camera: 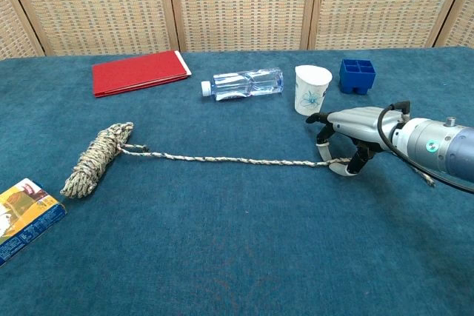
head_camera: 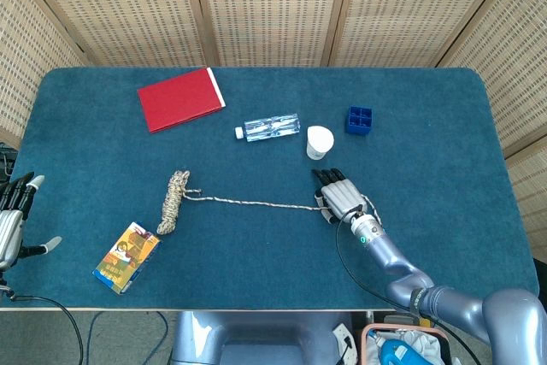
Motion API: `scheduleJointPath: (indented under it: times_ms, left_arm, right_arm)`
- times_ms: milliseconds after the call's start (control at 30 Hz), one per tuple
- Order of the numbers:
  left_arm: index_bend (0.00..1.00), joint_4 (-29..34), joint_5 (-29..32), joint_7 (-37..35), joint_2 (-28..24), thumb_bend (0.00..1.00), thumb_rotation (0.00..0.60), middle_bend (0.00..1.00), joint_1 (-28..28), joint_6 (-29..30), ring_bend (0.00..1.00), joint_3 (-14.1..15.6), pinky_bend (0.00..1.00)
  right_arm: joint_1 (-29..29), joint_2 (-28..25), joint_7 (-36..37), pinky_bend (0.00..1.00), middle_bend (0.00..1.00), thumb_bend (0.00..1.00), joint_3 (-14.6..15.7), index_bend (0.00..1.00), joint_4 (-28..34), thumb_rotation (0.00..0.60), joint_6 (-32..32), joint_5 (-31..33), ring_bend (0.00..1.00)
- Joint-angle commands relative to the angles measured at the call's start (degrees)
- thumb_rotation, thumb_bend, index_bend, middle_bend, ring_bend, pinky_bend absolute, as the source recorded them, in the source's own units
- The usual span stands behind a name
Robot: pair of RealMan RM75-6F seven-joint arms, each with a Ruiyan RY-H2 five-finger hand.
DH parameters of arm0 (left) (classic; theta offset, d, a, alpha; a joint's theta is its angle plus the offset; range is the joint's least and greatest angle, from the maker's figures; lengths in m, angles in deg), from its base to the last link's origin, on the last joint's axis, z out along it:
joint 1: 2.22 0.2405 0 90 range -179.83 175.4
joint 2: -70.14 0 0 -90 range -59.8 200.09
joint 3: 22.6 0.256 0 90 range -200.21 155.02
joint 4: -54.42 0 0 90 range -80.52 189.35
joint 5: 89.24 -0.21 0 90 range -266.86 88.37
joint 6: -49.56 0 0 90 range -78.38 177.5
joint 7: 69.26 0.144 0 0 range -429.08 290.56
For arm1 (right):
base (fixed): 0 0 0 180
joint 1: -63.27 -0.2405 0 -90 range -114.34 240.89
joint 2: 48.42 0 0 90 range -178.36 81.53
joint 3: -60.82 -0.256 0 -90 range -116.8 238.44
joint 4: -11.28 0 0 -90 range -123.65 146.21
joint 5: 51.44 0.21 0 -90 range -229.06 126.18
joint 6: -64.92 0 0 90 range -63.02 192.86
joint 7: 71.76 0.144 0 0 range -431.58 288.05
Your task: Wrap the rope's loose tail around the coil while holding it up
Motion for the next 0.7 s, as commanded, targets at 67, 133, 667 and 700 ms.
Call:
scheduleJointPath:
  times_ms: [67, 133, 667, 700]
  left_arm:
    - [0.00, -0.06, -0.01, -0.14, 0.01, 0.00, 0.600, 0.00, -0.04, -0.04, 0.00, -0.03, 0.00]
    - [0.00, -0.12, -0.35, -0.08, -0.19, 0.00, 0.600, 0.00, -0.27, -0.27, 0.00, 0.03, 0.00]
    - [0.00, -18.18, -30.65, -9.28, -1.92, 0.10, 0.600, 0.00, -20.60, -7.18, 0.00, 4.46, 0.00]
    - [0.00, -22.19, -35.74, -6.91, -0.04, 0.11, 0.600, 0.00, -23.81, -7.90, 0.00, 5.67, 0.00]
  right_arm:
    - [0.36, -0.48, 1.45, 0.00, 0.00, 0.43, -0.18, 0.65, 1.03, 0.600, 1.19, -0.61, 0.00]
    - [0.86, -1.55, 3.45, 0.00, 0.00, 0.44, -0.47, 0.66, 2.86, 0.600, 2.33, -1.27, 0.00]
    - [4.80, -10.82, 7.65, 0.00, 0.00, 0.46, 2.36, 0.67, 12.05, 0.600, 9.84, -7.97, 0.00]
    - [4.99, -11.25, 7.41, 0.00, 0.00, 0.46, 2.37, 0.67, 12.47, 0.600, 10.11, -7.90, 0.00]
